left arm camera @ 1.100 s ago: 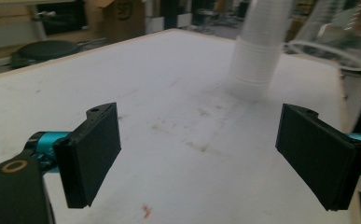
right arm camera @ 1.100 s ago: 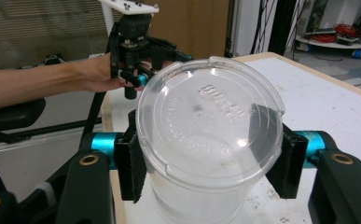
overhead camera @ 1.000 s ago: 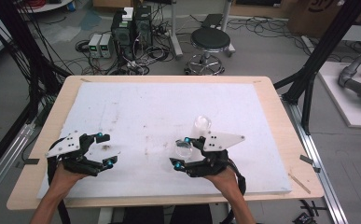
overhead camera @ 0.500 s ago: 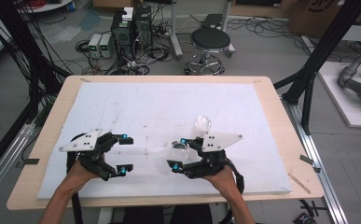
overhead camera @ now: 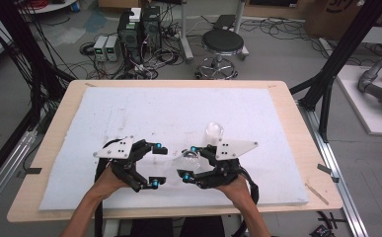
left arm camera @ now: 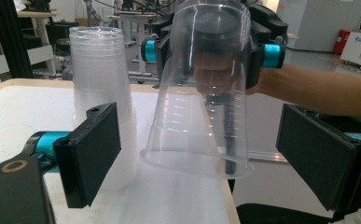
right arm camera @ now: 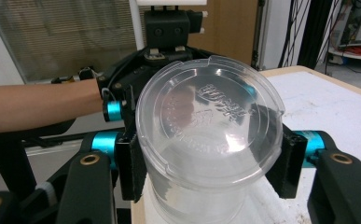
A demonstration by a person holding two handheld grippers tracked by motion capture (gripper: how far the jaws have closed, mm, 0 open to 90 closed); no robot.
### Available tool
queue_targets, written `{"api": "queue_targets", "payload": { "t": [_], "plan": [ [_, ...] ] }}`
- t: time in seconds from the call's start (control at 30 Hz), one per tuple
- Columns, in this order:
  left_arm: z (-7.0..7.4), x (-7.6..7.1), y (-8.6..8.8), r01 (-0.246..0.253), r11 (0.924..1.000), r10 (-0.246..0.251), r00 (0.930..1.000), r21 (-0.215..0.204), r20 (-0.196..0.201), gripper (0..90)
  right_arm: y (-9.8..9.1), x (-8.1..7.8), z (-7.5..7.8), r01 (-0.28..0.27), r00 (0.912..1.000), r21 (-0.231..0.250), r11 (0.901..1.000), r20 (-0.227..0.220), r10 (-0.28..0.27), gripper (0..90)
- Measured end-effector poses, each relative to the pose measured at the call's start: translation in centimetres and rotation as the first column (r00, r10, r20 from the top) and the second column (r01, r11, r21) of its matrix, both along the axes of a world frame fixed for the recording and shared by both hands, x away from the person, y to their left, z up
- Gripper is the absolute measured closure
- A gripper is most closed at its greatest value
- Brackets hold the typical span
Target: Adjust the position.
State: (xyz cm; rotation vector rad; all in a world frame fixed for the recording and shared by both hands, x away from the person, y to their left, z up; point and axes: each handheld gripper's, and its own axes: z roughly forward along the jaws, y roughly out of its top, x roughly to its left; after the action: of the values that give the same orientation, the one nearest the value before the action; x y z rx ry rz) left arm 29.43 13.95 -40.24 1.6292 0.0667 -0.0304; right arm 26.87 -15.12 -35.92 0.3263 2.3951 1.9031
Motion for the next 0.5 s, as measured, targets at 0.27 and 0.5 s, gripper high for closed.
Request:
{"api": "queue_targets", "payload": {
  "t": [0.27,0.5],
  "plan": [
    [-0.6,-0.1,-1.7,0.017,0.9998,-0.017,0.9997,-0.014,-0.015,13.8,0.0,0.0,0.0,-0.010,0.9999,0.024,0.9996,-0.005,0.010,41.2],
    [-1.1,-0.2,-2.5,0.017,0.9993,-0.018,0.9995,-0.035,-0.027,14.0,-0.1,0.0,0.0,-0.018,0.9998,0.045,0.9988,-0.009,0.018,41.2]
  ]
}}
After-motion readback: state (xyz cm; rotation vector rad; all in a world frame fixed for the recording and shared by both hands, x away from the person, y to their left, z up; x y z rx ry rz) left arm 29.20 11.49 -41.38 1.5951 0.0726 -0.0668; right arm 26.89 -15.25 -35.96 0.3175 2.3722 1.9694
